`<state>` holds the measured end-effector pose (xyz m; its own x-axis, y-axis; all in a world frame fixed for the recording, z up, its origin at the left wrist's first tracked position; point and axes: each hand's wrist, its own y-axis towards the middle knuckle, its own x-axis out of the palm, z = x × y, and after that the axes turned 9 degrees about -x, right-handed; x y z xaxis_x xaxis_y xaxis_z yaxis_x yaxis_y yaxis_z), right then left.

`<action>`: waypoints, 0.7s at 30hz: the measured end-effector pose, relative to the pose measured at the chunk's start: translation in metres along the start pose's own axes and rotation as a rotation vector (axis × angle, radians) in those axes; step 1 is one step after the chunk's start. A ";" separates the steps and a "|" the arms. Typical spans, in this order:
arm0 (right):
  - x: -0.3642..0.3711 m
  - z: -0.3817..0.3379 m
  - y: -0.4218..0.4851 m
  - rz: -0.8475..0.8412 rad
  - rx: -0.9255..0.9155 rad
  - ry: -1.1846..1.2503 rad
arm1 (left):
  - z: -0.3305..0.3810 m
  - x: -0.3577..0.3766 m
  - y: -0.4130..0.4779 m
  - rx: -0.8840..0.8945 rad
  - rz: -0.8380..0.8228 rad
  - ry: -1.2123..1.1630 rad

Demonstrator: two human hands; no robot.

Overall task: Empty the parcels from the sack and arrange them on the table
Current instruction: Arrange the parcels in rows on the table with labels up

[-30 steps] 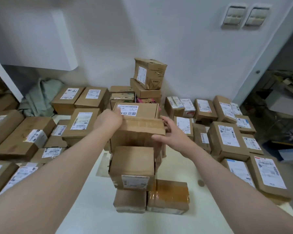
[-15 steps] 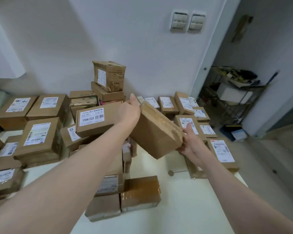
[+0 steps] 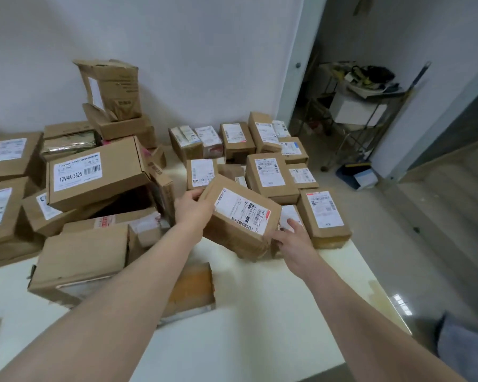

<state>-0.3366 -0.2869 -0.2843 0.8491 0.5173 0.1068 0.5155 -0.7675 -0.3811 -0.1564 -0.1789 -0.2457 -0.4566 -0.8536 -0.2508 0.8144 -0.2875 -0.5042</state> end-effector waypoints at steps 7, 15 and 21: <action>-0.007 0.014 0.000 -0.117 0.244 0.024 | -0.013 0.012 0.013 -0.037 0.035 -0.051; 0.015 0.046 0.001 -0.134 0.335 -0.173 | -0.064 0.057 -0.002 -0.216 -0.189 0.343; 0.016 0.046 0.008 -0.102 0.303 -0.266 | -0.068 0.060 -0.004 -0.087 -0.130 0.570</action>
<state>-0.3238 -0.2671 -0.3277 0.7151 0.6957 -0.0681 0.5049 -0.5815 -0.6379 -0.2118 -0.1997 -0.3150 -0.6909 -0.4384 -0.5748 0.7173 -0.3169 -0.6205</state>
